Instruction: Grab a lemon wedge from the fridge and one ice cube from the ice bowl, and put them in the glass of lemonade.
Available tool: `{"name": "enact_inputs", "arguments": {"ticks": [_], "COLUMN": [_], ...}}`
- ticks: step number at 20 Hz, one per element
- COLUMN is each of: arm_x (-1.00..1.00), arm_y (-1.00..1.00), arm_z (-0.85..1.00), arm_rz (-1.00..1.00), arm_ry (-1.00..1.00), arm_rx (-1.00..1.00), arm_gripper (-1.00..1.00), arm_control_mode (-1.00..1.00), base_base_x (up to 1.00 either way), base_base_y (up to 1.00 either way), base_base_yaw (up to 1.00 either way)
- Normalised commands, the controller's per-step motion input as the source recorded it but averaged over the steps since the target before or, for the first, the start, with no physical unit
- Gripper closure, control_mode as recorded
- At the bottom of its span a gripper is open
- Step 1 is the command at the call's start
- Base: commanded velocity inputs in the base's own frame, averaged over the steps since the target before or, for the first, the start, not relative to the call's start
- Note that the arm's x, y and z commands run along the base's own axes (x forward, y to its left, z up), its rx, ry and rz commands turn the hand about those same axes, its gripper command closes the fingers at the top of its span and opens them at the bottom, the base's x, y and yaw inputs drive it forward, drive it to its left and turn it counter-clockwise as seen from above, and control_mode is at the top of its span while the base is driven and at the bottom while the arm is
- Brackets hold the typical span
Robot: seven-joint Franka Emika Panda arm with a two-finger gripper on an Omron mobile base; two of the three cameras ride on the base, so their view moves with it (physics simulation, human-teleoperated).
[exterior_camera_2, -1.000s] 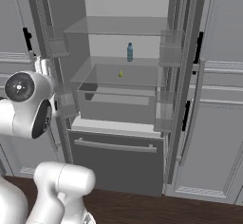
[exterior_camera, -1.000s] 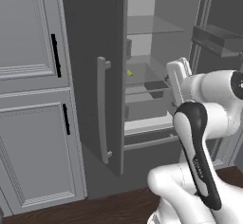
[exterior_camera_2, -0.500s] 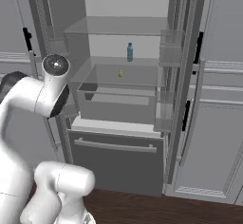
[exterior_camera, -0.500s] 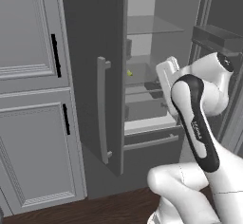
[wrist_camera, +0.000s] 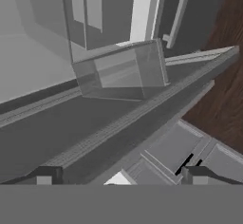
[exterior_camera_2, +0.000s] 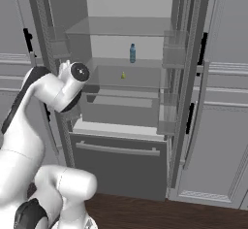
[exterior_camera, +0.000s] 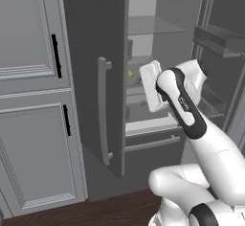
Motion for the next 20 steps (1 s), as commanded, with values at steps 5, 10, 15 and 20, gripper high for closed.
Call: {"name": "enact_inputs", "arguments": {"ticks": [5, 10, 15, 20], "arm_x": [0.83, 0.5, 0.02, -0.01], "arm_y": [0.51, 0.29, 0.64, 0.98], "arm_z": [-0.21, -0.3, -0.23, -0.13], "arm_rz": [0.04, 0.01, 0.06, 0.12], "arm_ry": [0.05, 0.04, 0.02, 0.0], "arm_rx": [0.08, 0.0, 0.01, 0.04], "arm_gripper": [-1.0, -1.0, -1.0, -1.0], "arm_control_mode": [-1.0, -1.0, -1.0, -1.0], "base_base_x": [0.0, 0.0, 0.0, 0.0], "base_base_y": [0.0, 0.0, 0.0, 0.0], "base_base_yaw": [0.0, 0.0, 0.0, 0.0]}}
